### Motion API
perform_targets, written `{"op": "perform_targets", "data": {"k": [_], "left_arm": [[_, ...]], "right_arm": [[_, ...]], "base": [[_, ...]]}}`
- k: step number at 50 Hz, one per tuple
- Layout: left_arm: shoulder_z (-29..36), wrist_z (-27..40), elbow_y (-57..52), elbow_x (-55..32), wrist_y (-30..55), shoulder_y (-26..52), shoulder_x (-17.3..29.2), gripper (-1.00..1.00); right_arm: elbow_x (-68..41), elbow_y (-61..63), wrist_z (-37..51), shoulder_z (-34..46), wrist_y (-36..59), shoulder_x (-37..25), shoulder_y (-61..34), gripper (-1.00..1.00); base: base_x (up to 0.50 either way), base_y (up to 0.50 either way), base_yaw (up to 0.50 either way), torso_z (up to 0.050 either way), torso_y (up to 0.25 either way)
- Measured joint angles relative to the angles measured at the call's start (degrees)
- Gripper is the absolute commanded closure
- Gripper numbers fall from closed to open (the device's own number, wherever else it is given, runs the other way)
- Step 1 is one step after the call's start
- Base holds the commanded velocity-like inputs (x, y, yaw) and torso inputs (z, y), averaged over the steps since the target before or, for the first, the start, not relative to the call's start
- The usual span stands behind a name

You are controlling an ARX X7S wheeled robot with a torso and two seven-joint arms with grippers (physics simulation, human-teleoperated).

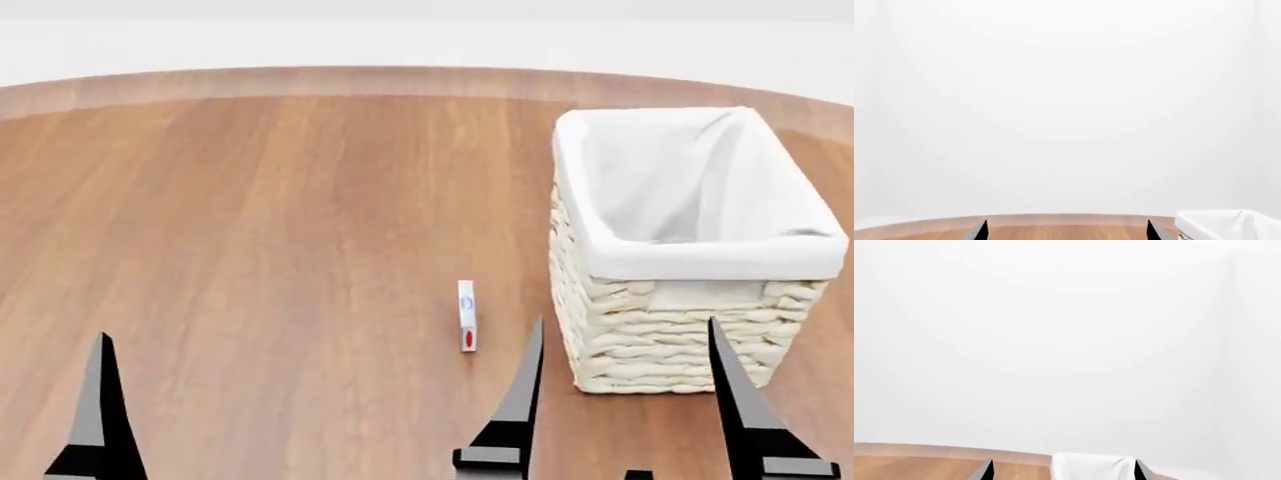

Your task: Pick up the ketchup, and put it in the basket.

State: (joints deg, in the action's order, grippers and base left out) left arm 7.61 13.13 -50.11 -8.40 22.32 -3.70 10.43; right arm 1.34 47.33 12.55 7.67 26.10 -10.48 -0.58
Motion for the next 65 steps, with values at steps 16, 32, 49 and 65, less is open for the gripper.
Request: {"op": "perform_targets", "data": {"k": [16,32,49,65], "left_arm": [[0.3,0.8,0.1,-0.6,-0.1,0.2,0.6,-1.0],[0.6,1.4,0.6,-1.1,-0.5,0.3,1.2,-1.0],[0.9,2.2,0.5,-1.6,-0.7,0.4,1.8,-1.0],[1.2,2.6,0.1,-2.6,-1.1,0.3,2.2,-1.0]], "right_arm": [[-0.4,-0.3,0.7,0.4,0.5,-0.5,-0.2,-1.0],[-1.0,-1.1,1.6,0.8,-0.1,-1.2,-0.2,-1.0],[-3.9,-0.9,2.0,0.3,-2.5,-1.6,0.5,-1.0],[-4.4,-0.6,3.1,0.8,-2.1,-2.7,0.3,-1.0]], "base": [[0.5,0.0,0.0,0.0,0.001],[0.4,0.0,0.0,0.0,0.001],[-0.12,-0.46,0.0,0.0,0.0],[-0.09,-0.38,0.0,0.002,0.0]]}}
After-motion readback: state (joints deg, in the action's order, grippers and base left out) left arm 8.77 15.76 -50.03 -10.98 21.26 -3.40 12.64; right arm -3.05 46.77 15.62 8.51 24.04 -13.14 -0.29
